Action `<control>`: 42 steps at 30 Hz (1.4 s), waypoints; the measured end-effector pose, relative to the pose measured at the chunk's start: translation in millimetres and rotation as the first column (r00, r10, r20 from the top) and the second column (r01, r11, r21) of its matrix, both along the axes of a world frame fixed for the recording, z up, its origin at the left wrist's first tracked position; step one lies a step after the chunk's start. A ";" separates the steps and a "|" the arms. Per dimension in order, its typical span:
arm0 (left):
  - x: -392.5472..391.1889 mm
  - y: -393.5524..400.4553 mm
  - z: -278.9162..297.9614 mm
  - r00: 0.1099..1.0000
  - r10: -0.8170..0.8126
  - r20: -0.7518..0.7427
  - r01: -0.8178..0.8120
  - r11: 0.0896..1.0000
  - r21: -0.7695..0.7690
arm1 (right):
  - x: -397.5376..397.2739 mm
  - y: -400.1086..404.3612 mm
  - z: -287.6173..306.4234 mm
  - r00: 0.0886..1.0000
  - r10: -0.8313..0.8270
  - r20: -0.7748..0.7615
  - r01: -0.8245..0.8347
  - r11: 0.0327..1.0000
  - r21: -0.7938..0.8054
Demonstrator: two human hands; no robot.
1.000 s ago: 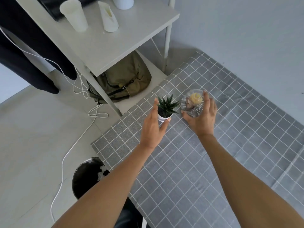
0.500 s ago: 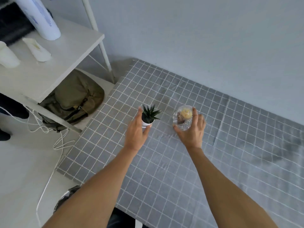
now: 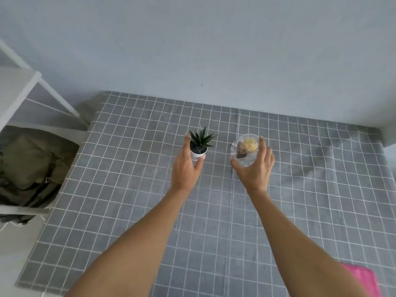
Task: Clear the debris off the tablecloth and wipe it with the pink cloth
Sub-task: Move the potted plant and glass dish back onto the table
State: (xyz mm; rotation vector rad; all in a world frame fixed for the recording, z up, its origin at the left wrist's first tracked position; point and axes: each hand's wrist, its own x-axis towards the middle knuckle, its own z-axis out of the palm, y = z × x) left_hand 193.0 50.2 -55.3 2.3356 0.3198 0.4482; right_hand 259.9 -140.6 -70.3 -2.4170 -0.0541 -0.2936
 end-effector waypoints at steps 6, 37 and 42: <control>36.2 -26.3 -13.5 1.000 -0.018 -0.005 0.017 0.999 -0.032 | 24.2 -13.6 -11.2 0.997 -0.062 -0.049 0.064 0.997 0.047; 62.6 -46.3 -31.1 0.986 -0.077 -0.149 0.071 0.997 -0.042 | 38.0 -31.8 -11.4 0.957 0.011 -0.290 -0.059 0.986 -0.155; 38.5 -38.6 -13.2 0.969 -0.059 -0.239 0.059 0.998 -0.005 | 38.2 -42.0 4.3 0.932 0.047 -0.359 -0.145 0.957 -0.253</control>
